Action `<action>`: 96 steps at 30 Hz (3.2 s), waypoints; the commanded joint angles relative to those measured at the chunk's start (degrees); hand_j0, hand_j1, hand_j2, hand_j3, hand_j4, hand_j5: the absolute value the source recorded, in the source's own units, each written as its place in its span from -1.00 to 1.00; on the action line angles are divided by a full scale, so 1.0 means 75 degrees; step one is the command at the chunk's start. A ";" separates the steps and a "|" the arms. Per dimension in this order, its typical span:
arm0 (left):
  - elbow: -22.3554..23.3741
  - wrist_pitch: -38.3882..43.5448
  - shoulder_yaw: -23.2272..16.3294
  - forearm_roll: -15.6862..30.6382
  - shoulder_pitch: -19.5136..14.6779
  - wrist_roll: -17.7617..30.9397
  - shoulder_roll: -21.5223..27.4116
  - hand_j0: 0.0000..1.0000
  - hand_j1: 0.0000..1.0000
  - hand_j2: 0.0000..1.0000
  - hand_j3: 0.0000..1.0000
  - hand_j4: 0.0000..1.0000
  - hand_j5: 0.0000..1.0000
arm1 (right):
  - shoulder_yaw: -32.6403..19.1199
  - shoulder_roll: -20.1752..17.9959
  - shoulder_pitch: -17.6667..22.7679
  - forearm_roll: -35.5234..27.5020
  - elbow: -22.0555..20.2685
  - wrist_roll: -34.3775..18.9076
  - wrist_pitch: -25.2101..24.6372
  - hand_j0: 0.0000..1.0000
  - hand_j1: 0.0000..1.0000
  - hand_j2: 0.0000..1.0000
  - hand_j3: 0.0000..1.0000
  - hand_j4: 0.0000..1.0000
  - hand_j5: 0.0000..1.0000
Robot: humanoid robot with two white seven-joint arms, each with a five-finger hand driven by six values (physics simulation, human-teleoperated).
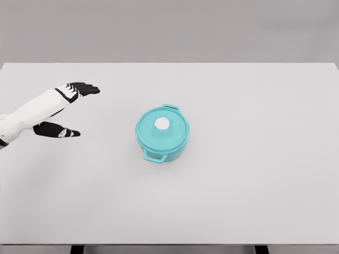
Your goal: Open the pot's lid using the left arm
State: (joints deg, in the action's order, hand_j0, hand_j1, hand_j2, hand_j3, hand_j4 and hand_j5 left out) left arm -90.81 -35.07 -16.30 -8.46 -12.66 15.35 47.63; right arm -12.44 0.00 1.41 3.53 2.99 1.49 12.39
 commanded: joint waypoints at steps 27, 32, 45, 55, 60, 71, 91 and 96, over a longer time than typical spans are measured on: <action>0.0108 0.0009 -0.5127 -0.1954 -0.5508 0.2348 -0.1135 1.00 1.00 1.00 1.00 1.00 1.00 | 0.0006 0.0000 0.0012 -0.0002 0.0000 -0.0012 0.0000 1.00 1.00 1.00 1.00 1.00 1.00; 0.0190 0.0009 -0.5572 -0.2083 -0.6000 0.2430 -0.1416 1.00 1.00 1.00 1.00 1.00 1.00 | 0.0006 0.0000 0.0012 -0.0002 0.0000 -0.0012 0.0000 1.00 1.00 1.00 1.00 1.00 1.00; 0.0893 0.0009 -0.6065 -0.2141 -0.6270 0.2430 -0.2202 1.00 1.00 1.00 1.00 1.00 1.00 | 0.0006 0.0000 0.0012 -0.0002 0.0000 -0.0012 0.0000 1.00 1.00 1.00 1.00 1.00 1.00; 0.1210 0.0009 -0.6124 -0.2153 -0.6246 0.2430 -0.2260 1.00 1.00 1.00 1.00 1.00 1.00 | 0.0006 0.0000 0.0012 -0.0002 0.0000 -0.0012 0.0000 1.00 1.00 1.00 1.00 1.00 1.00; 0.1210 0.0009 -0.6147 -0.2153 -0.6293 0.2442 -0.2260 0.82 0.82 0.82 0.82 0.82 0.82 | 0.0006 0.0000 0.0012 -0.0002 0.0000 -0.0011 0.0000 1.00 1.00 1.00 1.00 1.00 1.00; 0.1187 0.0009 -0.6206 -0.2106 -0.6328 0.2430 -0.2272 0.74 0.74 0.74 0.74 0.74 0.74 | 0.0006 0.0000 0.0012 -0.0002 0.0000 -0.0012 0.0000 1.00 1.00 1.00 1.00 1.00 1.00; 0.1187 0.0009 -0.6253 -0.2130 -0.6363 0.2442 -0.2295 0.30 0.30 0.30 0.30 0.30 0.30 | 0.0006 0.0000 0.0012 -0.0002 0.0000 -0.0012 0.0000 1.00 1.00 1.00 1.00 1.00 1.00; 0.1187 0.0009 -0.6264 -0.2130 -0.6375 0.2442 -0.2295 0.20 0.20 0.20 0.20 0.20 0.20 | 0.0006 0.0000 0.0012 -0.0002 0.0000 -0.0012 0.0000 1.00 1.00 1.00 1.00 1.00 1.00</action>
State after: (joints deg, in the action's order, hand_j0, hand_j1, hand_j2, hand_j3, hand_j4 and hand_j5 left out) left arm -81.91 -35.14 -63.31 -24.68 -60.38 33.68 30.39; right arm -12.38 0.00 1.49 3.54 3.00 1.41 12.39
